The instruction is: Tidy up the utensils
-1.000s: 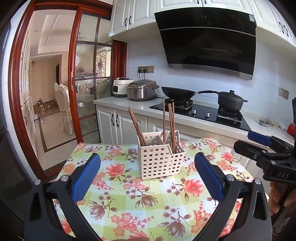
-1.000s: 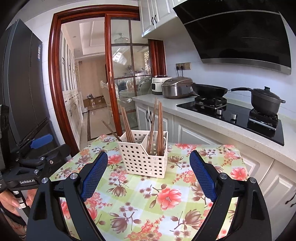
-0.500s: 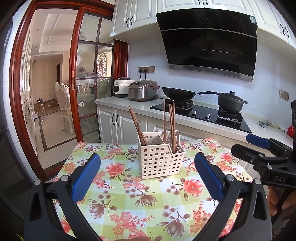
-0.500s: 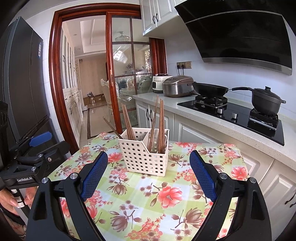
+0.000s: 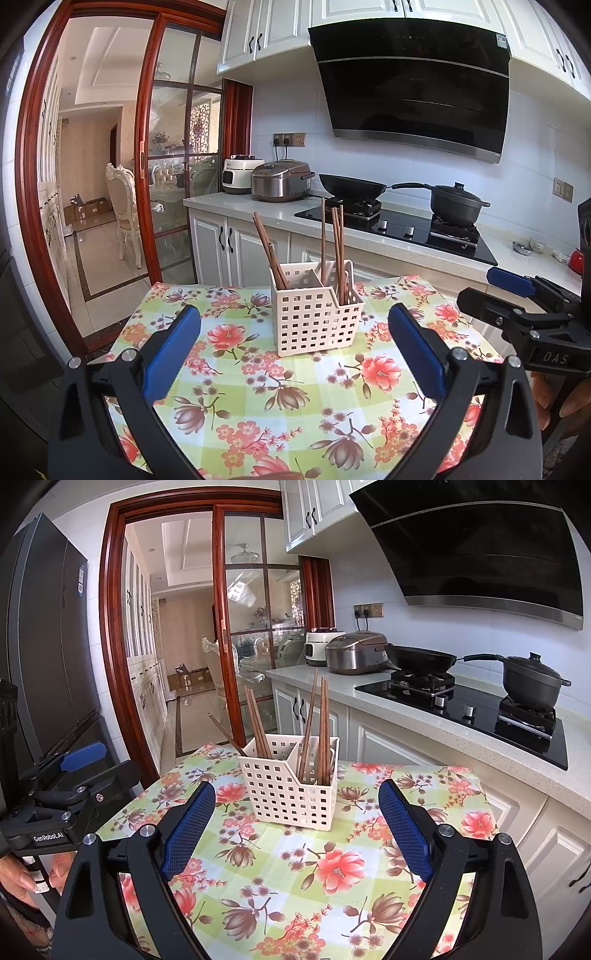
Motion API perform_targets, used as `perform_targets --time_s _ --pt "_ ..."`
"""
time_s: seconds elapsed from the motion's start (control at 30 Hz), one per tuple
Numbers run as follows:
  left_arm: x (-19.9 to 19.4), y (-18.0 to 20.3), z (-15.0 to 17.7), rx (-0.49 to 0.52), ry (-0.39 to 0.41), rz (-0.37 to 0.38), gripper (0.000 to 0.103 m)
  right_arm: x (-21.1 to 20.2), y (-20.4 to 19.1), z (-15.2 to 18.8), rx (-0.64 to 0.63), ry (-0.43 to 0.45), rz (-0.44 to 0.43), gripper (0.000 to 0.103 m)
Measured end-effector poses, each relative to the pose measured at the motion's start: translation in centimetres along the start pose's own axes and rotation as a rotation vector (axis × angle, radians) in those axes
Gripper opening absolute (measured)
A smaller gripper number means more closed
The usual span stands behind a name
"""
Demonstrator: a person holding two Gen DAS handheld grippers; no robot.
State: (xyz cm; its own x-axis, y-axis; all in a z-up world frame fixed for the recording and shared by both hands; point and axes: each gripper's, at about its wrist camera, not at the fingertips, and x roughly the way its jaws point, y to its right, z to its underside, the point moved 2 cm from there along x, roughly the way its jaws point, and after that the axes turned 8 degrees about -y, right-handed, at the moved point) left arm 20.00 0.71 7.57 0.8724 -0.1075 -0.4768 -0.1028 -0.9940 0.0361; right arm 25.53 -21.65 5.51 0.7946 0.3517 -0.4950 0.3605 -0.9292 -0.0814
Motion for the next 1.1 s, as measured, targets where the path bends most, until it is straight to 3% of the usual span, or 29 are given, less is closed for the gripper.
perform_targets --time_s 1.1 --pt "-0.13 0.17 0.14 0.005 -0.002 0.003 0.098 -0.33 -0.03 0.17 -0.003 0.0 -0.007 0.085"
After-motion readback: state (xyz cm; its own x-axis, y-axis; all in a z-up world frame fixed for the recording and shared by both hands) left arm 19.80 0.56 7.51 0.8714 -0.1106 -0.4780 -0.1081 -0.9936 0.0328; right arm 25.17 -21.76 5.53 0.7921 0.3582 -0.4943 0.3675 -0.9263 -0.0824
